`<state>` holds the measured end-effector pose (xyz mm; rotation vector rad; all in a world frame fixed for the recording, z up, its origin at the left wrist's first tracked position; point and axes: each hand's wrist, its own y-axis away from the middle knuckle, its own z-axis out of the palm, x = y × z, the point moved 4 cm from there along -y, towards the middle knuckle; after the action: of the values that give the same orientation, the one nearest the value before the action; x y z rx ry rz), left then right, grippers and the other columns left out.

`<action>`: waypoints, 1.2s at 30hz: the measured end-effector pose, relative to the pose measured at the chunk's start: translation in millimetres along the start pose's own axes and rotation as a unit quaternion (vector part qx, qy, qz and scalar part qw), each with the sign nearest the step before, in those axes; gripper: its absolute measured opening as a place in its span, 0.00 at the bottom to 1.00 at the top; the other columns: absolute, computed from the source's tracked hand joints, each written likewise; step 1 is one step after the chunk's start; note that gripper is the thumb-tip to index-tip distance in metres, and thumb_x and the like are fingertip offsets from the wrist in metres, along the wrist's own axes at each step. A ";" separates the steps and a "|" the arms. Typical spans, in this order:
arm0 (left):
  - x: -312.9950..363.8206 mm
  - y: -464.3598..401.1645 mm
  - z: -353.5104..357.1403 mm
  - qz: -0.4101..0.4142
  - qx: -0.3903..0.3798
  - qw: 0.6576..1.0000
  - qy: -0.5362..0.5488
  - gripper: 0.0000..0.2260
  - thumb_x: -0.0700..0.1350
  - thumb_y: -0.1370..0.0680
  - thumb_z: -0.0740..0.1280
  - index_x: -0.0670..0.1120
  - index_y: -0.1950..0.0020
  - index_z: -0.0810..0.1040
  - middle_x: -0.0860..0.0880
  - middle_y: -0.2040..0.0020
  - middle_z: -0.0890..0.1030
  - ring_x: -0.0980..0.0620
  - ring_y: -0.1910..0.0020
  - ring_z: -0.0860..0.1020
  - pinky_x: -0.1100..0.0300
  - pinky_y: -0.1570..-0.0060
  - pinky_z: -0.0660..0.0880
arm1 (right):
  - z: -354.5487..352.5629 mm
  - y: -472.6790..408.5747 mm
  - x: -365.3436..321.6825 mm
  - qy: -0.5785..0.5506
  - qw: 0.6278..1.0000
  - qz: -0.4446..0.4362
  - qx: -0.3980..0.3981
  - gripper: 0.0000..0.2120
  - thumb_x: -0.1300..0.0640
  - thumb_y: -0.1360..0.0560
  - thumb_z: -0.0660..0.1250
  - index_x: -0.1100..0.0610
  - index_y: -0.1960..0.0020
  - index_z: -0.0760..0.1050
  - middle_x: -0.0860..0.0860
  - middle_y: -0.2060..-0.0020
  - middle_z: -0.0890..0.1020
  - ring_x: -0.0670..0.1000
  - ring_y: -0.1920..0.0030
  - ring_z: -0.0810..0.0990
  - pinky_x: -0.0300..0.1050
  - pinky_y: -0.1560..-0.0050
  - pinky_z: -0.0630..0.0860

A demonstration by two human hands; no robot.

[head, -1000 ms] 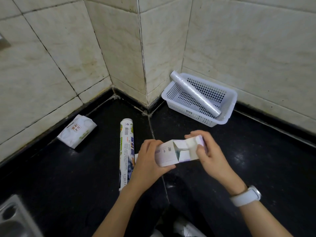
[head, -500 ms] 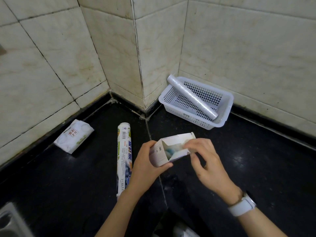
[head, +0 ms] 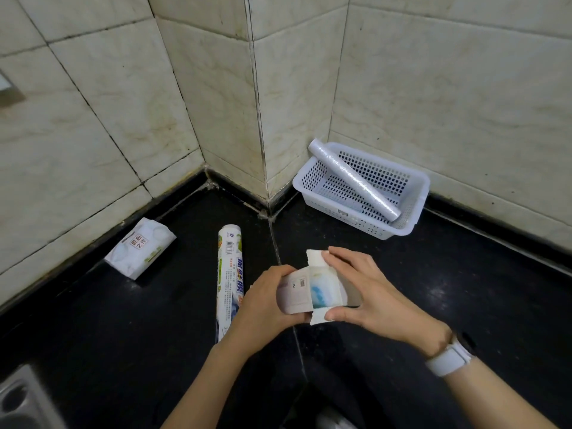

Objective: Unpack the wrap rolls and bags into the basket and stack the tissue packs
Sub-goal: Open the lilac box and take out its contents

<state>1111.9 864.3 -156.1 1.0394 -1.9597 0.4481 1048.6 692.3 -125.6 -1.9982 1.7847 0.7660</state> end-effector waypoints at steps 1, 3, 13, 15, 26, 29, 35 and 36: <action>-0.3 -0.3 -0.2 0.004 -0.011 1.000 -0.011 0.27 0.57 0.39 0.74 0.69 0.48 0.62 0.66 0.47 0.71 0.68 0.44 0.69 0.68 0.50 0.67 | 0.5 -1.9 0.3 0.015 1.000 0.000 -0.014 0.40 0.39 0.33 0.68 0.39 0.28 0.50 0.33 0.36 0.58 0.38 0.34 0.54 0.43 0.30 0.55; -1.1 -1.1 0.2 0.006 -0.031 0.999 -0.029 0.30 0.58 0.39 0.75 0.67 0.44 0.61 0.67 0.47 0.70 0.67 0.44 0.69 0.67 0.47 0.67 | 0.9 -4.9 -0.4 0.038 0.999 -0.009 -0.016 0.35 0.39 0.33 0.67 0.42 0.31 0.56 0.39 0.40 0.67 0.41 0.39 0.61 0.42 0.35 0.61; 2.7 -3.5 -4.6 0.073 -0.039 0.992 -0.091 0.36 0.67 0.38 0.68 0.72 0.36 0.53 0.71 0.45 0.64 0.69 0.42 0.66 0.63 0.46 0.72 | 6.9 -7.1 -6.8 0.034 0.999 -0.034 0.023 0.29 0.39 0.32 0.65 0.43 0.34 0.61 0.39 0.46 0.69 0.38 0.47 0.65 0.37 0.43 0.62; 2.3 -3.2 -4.9 0.084 -0.014 0.992 -0.097 0.31 0.66 0.37 0.67 0.69 0.38 0.57 0.70 0.45 0.65 0.67 0.43 0.67 0.62 0.47 0.73 | 6.6 -7.1 -3.2 0.006 1.000 -0.011 0.010 0.31 0.39 0.31 0.66 0.41 0.32 0.58 0.41 0.41 0.69 0.40 0.41 0.65 0.39 0.37 0.59; 11.9 -2.4 -1.4 0.148 0.114 0.972 -0.143 0.27 0.50 0.35 0.74 0.50 0.38 0.70 0.46 0.43 0.75 0.49 0.46 0.74 0.55 0.47 0.72 | 13.6 -24.0 -6.4 0.057 0.996 0.061 0.045 0.25 0.37 0.33 0.64 0.42 0.37 0.70 0.45 0.27 0.58 0.48 0.27 0.49 0.53 0.26 0.48; 14.7 -7.6 0.2 0.154 0.120 0.967 -0.163 0.28 0.48 0.35 0.76 0.52 0.40 0.67 0.46 0.44 0.76 0.49 0.46 0.75 0.55 0.46 0.70 | 14.1 -32.1 -3.9 0.060 0.994 0.085 0.036 0.22 0.40 0.32 0.65 0.42 0.39 0.73 0.45 0.28 0.60 0.49 0.27 0.51 0.55 0.27 0.48; 4.0 -32.7 9.5 0.107 0.098 0.967 -0.207 0.29 0.55 0.34 0.72 0.53 0.36 0.67 0.50 0.43 0.73 0.51 0.45 0.73 0.57 0.43 0.66 | 6.9 -29.0 15.2 0.039 0.987 0.054 0.144 0.08 0.55 0.27 0.64 0.55 0.50 0.77 0.48 0.37 0.72 0.50 0.31 0.62 0.55 0.27 0.49; -0.7 -39.3 11.3 0.082 0.091 0.968 -0.218 0.29 0.57 0.34 0.71 0.54 0.35 0.66 0.51 0.42 0.71 0.52 0.44 0.71 0.57 0.42 0.64 | 1.6 -25.6 22.2 0.014 0.984 0.055 0.170 0.05 0.57 0.28 0.65 0.56 0.52 0.76 0.49 0.42 0.75 0.51 0.35 0.68 0.54 0.29 0.57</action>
<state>1137.8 834.3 -166.0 1.1700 -2.4447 0.5323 1074.8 679.3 -142.6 -1.7073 1.9059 0.4273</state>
